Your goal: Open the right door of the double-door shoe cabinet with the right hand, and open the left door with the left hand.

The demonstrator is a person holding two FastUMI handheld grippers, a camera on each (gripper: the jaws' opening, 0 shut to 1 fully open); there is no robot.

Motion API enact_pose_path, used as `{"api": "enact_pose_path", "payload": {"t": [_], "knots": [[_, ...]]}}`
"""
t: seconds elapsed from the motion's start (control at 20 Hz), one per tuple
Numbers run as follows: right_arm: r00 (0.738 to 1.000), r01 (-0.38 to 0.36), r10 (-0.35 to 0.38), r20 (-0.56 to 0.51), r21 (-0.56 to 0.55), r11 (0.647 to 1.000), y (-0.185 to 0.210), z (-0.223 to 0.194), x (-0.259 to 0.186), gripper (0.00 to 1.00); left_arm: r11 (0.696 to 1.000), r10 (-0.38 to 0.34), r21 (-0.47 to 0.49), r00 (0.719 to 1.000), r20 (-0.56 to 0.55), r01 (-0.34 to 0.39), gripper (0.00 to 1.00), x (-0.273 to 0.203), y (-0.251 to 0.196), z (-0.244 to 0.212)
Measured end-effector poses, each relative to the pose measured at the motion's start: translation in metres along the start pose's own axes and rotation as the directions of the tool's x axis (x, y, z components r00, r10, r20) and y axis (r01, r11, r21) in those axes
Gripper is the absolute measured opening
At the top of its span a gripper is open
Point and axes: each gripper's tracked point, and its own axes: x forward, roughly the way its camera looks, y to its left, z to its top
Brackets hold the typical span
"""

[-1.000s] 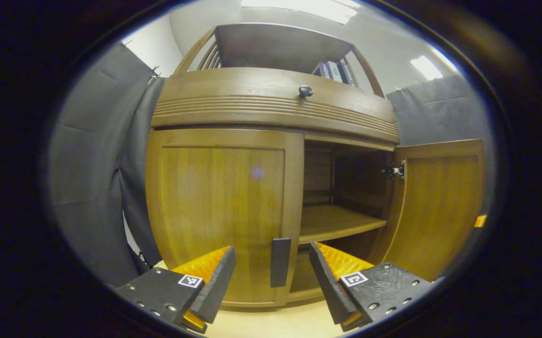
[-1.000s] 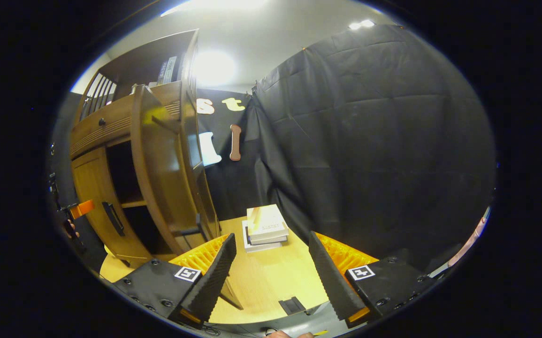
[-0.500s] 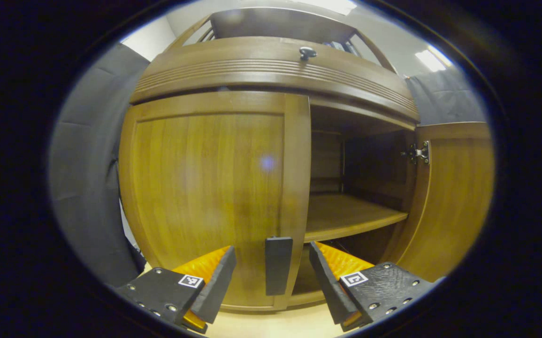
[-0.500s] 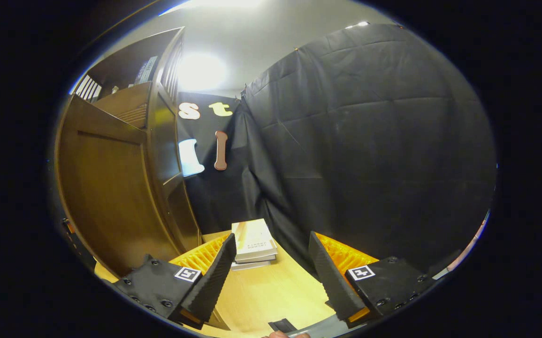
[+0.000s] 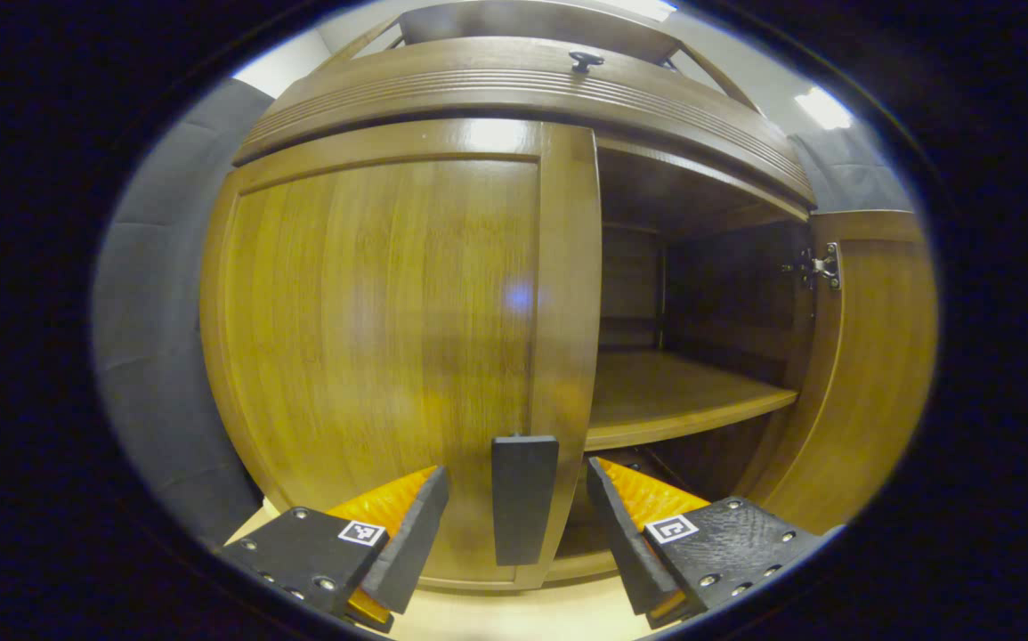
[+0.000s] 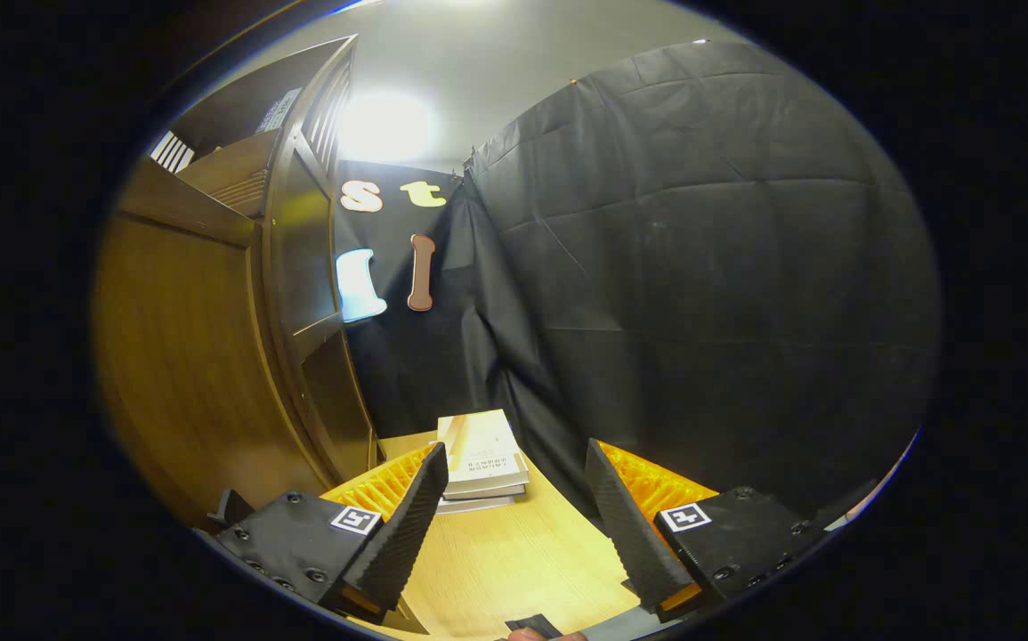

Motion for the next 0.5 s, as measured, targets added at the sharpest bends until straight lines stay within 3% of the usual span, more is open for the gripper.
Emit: {"api": "enact_pose_path", "payload": {"t": [0.1, 0.25, 0.3, 0.45, 0.5], "knots": [[1.000, 0.002, -0.002, 0.000, 0.004, 1.000, -0.001, -0.001, 0.004, 0.98, 0.999, 0.035, 0.009, 0.999, 0.005, -0.035, 0.71, 0.005, 0.006, -0.001], [1.000, 0.008, -0.008, 0.003, 0.006, 1.000, -0.005, 0.001, 0.010, 0.98, 1.000, 0.012, -0.012, 1.000, -0.016, -0.012, 0.50, 0.007, -0.002, -0.004], [1.000, 0.009, -0.009, 0.004, 0.005, 1.000, -0.006, 0.001, 0.011, 0.98, 1.000, 0.021, -0.015, 1.000, -0.021, -0.022, 0.50, 0.005, -0.001, -0.005], [1.000, 0.017, -0.017, 0.006, 0.006, 1.000, -0.010, 0.002, 0.012, 0.98, 0.999, 0.023, -0.024, 1.000, -0.006, -0.023, 0.31, 0.006, -0.002, -0.004], [1.000, 0.018, -0.018, 0.003, 0.009, 1.000, -0.010, 0.000, 0.013, 0.98, 0.999, 0.026, -0.022, 1.000, -0.006, -0.026, 0.31, 0.002, -0.001, -0.002]]}}
